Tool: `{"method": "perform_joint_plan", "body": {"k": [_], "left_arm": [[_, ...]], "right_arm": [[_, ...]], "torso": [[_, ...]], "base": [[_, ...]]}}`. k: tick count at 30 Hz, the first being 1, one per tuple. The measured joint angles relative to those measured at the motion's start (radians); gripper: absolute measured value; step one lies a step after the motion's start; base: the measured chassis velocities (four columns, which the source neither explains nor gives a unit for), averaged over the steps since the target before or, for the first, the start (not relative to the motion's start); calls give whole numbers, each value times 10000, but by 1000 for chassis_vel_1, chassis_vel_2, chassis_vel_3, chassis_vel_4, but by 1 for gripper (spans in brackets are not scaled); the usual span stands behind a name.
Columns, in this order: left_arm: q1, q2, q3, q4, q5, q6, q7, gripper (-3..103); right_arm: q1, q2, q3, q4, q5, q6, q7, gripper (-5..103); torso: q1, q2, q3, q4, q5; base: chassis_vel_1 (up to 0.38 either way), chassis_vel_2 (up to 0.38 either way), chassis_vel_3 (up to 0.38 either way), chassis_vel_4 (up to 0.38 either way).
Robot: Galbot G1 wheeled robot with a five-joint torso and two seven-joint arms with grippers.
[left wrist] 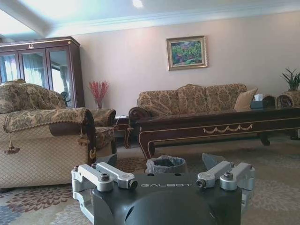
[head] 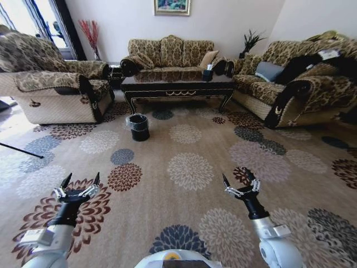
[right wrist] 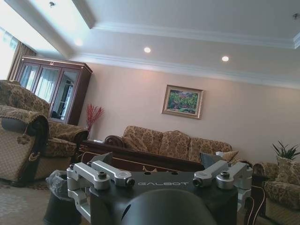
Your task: Move to the front of the table and pick up the trash from the floor, then place it into the trash bin.
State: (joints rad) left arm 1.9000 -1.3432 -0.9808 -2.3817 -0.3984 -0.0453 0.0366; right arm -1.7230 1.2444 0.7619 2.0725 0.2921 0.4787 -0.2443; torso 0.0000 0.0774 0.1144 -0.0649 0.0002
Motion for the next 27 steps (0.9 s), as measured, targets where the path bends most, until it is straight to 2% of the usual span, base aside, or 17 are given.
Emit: {"method": "perform_joint_plan", "body": {"k": [13,22,25,27], "left_arm": [[-76,3,56,8,4,36,10,100],[-95,-14,88,-20,-73,190,-5,100],[-105,-26,76,-72,-119,291,-20,100],[-118,-27,54,-73,-138,379,-49,100]], "right_arm": [[55,3,8,-86,120,112,-339,100],[58,15,7,-145,157,154,-305,100],[58,11,1,-110,223,141,-100,100],[54,9,-83,5,229,-34,361,100]], "torso": [[0,0,0,-1,-2],[0,0,0,-1,-2],[0,0,0,-1,-1],[0,0,0,-1,-2]], "base": [[-25,-22,16,18],[0,0,0,0],[0,0,0,0],[0,0,0,0]]}}
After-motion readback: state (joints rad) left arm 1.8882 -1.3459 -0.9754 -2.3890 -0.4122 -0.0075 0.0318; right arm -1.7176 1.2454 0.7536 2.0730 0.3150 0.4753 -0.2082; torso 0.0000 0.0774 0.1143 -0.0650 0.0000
